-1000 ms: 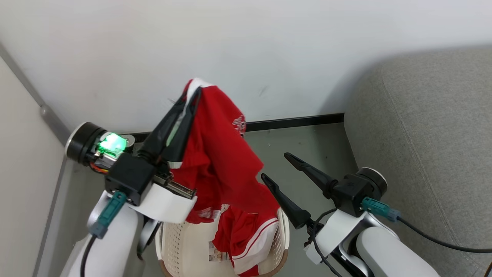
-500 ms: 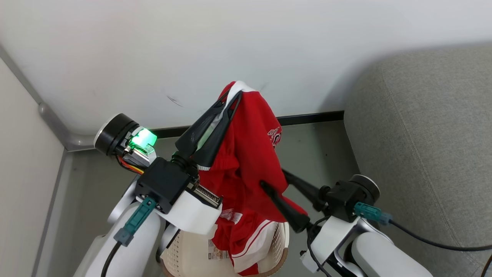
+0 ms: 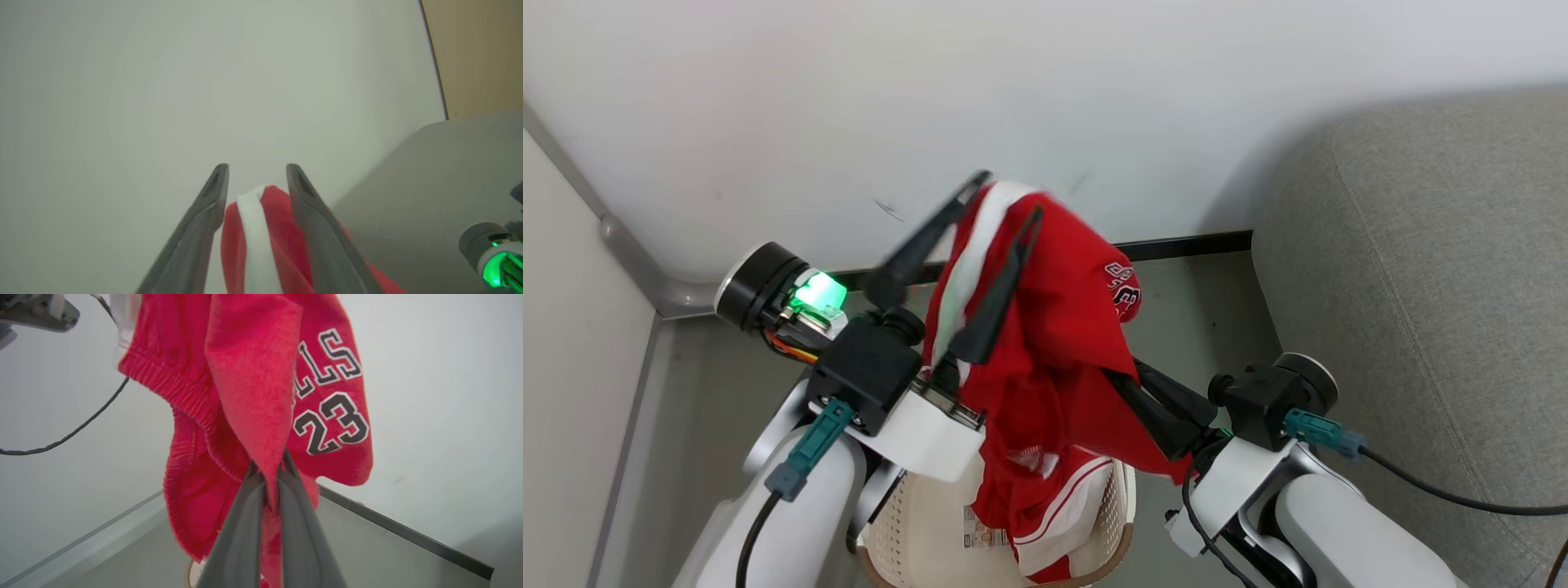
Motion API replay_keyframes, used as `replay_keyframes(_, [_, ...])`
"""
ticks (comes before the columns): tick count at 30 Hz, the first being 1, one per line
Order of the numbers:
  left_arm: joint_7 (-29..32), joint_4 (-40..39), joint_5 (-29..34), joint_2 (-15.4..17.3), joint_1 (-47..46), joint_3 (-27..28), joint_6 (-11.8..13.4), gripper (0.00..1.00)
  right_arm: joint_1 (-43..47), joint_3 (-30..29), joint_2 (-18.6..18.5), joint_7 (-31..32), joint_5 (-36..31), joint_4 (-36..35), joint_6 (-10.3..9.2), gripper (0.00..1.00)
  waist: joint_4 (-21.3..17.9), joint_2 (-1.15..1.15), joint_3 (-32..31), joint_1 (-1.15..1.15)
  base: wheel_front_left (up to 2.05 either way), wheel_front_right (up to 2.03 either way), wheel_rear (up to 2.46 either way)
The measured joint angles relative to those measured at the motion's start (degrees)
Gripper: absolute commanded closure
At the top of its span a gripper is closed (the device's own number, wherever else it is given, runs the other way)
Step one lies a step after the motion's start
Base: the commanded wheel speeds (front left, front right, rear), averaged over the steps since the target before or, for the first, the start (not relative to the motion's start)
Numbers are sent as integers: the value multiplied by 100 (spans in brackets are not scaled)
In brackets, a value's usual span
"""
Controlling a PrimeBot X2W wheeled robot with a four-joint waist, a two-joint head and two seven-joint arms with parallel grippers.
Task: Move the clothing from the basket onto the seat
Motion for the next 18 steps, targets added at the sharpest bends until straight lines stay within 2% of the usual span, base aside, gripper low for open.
replay_keyframes(18, [209, 32, -55, 36, 16, 42, 34, 0, -16, -51, -15, 0, 52, 22, 0, 100, -10, 0, 61, 0, 0, 0, 0])
